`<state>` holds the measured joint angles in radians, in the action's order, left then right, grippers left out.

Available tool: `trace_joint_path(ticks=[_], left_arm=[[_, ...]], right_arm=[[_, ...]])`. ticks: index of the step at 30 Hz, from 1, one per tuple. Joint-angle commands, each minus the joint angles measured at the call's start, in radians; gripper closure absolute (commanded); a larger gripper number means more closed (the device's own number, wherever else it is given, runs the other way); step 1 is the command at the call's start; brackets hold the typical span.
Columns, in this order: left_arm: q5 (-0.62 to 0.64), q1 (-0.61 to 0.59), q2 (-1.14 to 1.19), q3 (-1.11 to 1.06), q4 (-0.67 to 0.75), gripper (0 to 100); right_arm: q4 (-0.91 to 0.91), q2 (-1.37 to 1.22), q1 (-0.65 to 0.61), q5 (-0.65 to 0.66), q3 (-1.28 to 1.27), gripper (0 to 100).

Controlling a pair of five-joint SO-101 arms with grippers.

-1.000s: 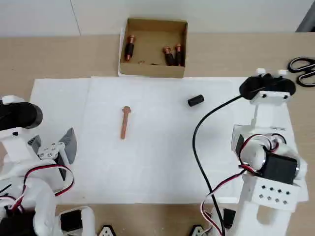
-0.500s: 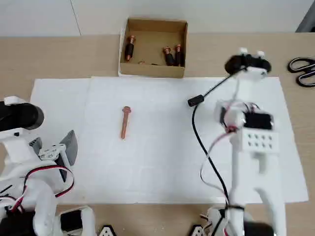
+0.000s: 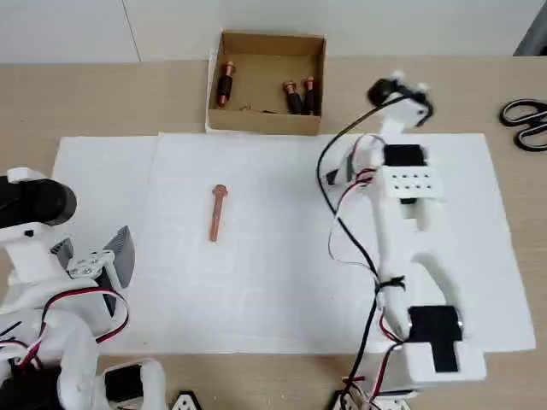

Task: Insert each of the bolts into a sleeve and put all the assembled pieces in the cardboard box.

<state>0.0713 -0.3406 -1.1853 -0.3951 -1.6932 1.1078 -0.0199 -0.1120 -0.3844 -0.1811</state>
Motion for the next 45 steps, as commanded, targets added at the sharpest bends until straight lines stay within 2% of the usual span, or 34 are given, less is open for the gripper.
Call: trace_joint_path(ticks=[1, 7, 17, 45], left_arm=[[-0.008, -0.005, 0.000, 0.005, 0.002, 76], [-0.008, -0.005, 0.000, 0.004, -0.002, 76], [-0.008, -0.002, 0.000, -0.015, 0.000, 76], [-0.008, 0.000, 0.000, -0.016, 0.000, 76]], right_arm=[[-0.016, 0.007, -0.056, -0.014, 0.057, 79.4], [-0.151, -0.018, -0.085, -0.018, 0.052, 79.4], [-0.277, -0.171, -0.084, -0.203, 0.058, 79.4], [-0.467, -0.343, -0.012, -0.210, 0.060, 79.4]])
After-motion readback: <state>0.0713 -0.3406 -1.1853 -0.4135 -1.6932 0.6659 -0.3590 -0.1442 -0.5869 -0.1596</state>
